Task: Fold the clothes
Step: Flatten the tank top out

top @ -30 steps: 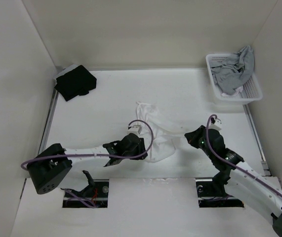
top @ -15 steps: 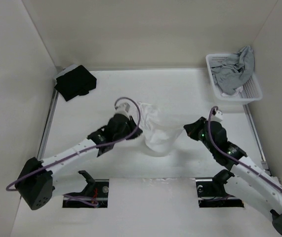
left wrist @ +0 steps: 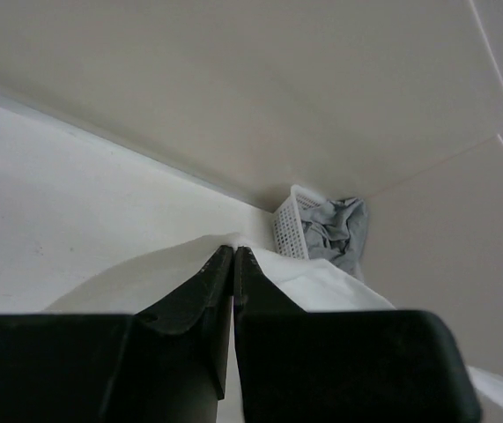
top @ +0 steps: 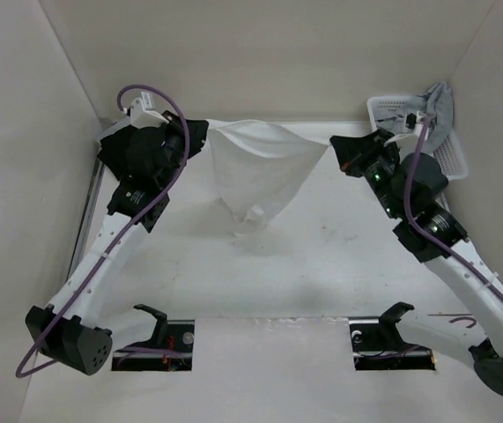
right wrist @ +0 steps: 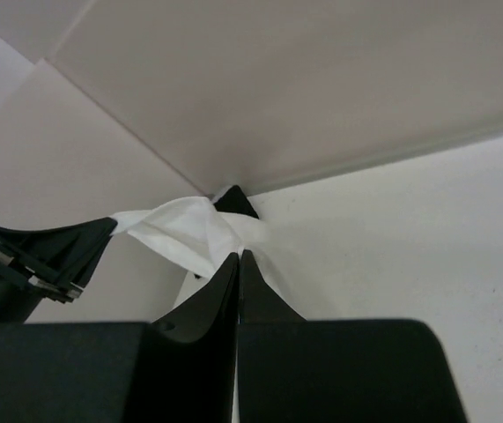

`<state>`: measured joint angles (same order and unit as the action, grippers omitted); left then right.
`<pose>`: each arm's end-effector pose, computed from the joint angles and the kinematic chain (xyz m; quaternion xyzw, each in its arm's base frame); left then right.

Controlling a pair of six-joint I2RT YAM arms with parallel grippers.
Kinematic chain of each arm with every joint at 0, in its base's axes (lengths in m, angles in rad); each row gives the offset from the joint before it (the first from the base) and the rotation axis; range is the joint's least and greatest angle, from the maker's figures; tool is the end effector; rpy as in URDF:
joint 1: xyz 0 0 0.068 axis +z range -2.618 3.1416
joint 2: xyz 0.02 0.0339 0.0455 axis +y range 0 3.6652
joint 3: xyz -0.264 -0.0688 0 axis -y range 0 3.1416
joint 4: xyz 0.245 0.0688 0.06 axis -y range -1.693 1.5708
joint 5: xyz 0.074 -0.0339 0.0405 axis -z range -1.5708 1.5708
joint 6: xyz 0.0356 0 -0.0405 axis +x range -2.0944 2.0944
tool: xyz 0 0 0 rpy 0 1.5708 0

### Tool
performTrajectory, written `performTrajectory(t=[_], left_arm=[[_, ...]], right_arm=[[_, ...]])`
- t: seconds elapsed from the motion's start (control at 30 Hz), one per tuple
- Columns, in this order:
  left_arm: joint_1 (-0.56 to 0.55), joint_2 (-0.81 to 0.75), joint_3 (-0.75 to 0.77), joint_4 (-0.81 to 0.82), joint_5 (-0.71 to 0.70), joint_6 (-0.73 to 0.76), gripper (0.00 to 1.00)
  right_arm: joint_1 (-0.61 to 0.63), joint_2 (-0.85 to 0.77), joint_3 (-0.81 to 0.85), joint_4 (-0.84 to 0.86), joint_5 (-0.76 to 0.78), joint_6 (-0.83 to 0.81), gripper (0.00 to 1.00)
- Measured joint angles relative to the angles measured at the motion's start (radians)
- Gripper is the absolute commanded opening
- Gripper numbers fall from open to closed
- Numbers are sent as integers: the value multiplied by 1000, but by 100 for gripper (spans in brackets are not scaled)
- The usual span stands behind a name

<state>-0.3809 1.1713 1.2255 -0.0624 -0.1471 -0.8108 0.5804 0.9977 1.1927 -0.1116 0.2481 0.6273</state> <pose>0.2507 -0.0948 0.4290 -0.2016 0.6807 -0.3510 0.6106 0.1835 0.1099 0.4507 0.1068 0.6695 0.3457 0.6487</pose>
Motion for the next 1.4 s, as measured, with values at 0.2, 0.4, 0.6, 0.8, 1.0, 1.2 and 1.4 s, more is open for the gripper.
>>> performTrajectory(t=[0.2, 0.4, 0.6, 0.8, 1.0, 1.2, 1.4], left_arm=[[-32, -203, -33, -32, -103, 10, 2], [-101, -312, -33, 14, -145, 23, 3], [-76, -177, -73, 27, -119, 10, 3], [51, 105, -53, 18, -42, -24, 3], [137, 340, 148, -11, 51, -54, 3], [129, 270, 245, 30, 93, -48, 4], [119, 47, 20, 155, 100, -51, 4]], right_arm=[[205, -219, 34, -21, 125, -119, 0], [298, -265, 102, 5, 197, -178, 0], [153, -127, 66, 5, 117, -143, 0], [-88, 140, 73, 7, -92, -57, 0], [-216, 451, 289, -18, -257, 2, 0], [-219, 417, 414, -27, -322, 6, 0], [-211, 180, 179, 82, -332, 25, 0]])
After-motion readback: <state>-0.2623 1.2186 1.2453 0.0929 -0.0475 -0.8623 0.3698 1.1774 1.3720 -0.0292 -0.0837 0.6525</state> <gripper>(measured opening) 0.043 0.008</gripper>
